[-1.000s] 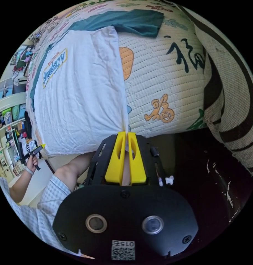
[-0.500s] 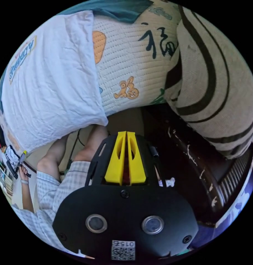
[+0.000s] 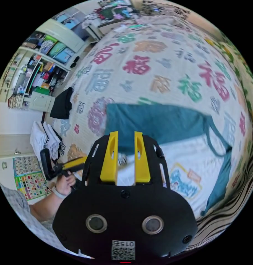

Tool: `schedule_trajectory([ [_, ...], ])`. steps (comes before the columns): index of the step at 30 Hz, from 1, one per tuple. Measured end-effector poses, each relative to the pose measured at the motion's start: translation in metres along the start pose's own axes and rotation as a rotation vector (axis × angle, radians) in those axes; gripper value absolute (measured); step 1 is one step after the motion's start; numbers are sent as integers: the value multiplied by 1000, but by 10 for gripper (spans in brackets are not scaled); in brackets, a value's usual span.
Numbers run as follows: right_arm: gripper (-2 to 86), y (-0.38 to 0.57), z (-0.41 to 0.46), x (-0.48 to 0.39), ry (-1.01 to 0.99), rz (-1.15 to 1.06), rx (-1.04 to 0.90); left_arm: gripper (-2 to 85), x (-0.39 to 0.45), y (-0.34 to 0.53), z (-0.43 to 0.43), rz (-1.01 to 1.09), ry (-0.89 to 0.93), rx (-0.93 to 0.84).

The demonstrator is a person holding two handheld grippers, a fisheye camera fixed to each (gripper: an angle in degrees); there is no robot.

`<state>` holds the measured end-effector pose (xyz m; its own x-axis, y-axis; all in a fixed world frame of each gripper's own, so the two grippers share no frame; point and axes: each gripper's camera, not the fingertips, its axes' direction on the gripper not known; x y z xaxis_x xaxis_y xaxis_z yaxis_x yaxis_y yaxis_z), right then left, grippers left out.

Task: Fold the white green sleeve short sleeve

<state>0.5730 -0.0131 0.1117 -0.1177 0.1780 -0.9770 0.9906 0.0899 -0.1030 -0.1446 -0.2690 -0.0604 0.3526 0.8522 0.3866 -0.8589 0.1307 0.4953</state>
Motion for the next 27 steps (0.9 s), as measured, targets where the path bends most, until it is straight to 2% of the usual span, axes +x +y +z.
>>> schedule_trajectory([
  [5,89,-107,62,-80,63,-93,-70,94,6,-26,15,12,-13,-24],
  [10,83,-160,116,-101,104,-66,-170,83,-1,-31,17,-36,-4,-42],
  [13,46,-177,144,-95,155,-23,-228,82,-7,-28,12,-76,47,-28],
  [17,0,-189,152,-68,73,94,-240,75,4,-29,14,-74,54,-32],
  [21,-8,-189,153,-44,-5,126,-240,9,8,-29,17,-143,53,-3],
  [27,-9,-162,103,2,-52,116,-116,-4,49,-14,-2,-31,36,54],
])
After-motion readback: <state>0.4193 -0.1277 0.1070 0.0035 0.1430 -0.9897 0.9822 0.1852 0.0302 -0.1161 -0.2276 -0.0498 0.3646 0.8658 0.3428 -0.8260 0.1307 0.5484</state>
